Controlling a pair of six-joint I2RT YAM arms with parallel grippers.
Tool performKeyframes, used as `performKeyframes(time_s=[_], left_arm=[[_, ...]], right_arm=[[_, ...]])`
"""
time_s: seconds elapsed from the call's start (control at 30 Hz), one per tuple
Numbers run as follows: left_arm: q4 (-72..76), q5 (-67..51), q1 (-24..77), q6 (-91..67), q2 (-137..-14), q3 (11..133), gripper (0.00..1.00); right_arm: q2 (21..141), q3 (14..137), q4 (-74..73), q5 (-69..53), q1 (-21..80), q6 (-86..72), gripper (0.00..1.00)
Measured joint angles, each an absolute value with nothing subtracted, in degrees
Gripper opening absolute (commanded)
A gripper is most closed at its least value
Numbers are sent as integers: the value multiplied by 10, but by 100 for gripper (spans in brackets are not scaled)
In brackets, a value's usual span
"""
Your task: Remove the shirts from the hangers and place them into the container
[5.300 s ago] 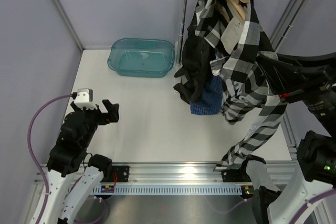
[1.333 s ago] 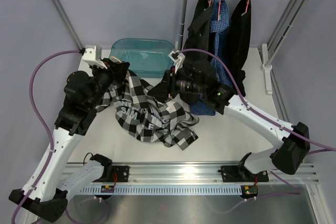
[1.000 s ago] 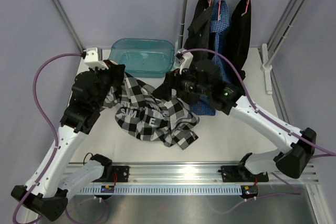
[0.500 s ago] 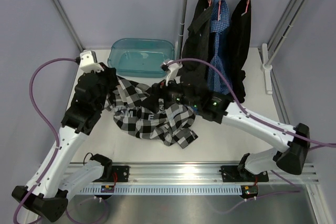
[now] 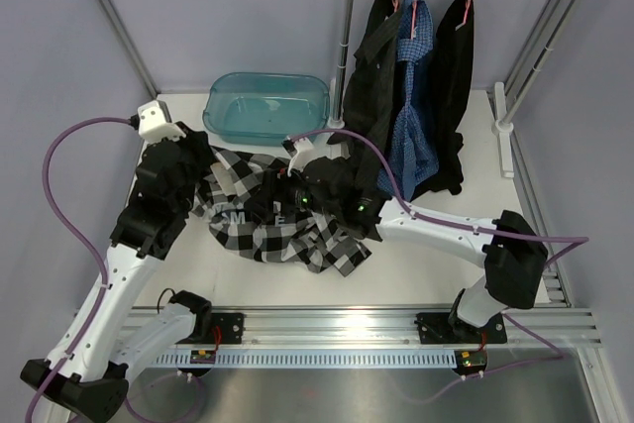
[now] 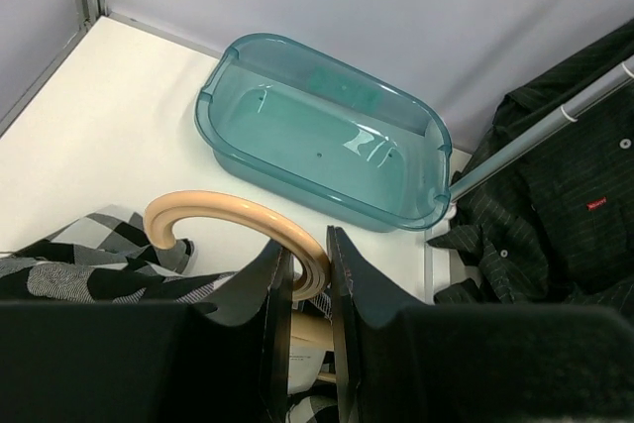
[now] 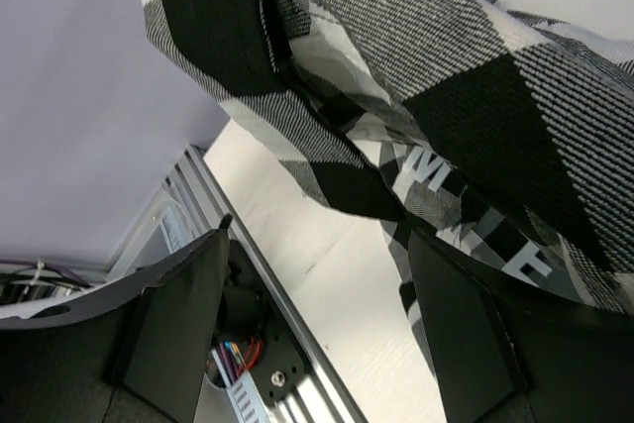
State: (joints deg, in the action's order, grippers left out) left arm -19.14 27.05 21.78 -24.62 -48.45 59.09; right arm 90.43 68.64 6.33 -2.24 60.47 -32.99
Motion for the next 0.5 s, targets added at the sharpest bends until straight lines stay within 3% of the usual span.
performKeyframes(time_s=[0.37, 0.5], left_arm=[[-199, 284, 215, -257, -477, 585, 0], [-201, 285, 212, -260, -476, 585, 0]], right_arm=[[962, 685, 152, -4, 605, -349, 71], [968, 685, 156, 3, 605, -361, 72]])
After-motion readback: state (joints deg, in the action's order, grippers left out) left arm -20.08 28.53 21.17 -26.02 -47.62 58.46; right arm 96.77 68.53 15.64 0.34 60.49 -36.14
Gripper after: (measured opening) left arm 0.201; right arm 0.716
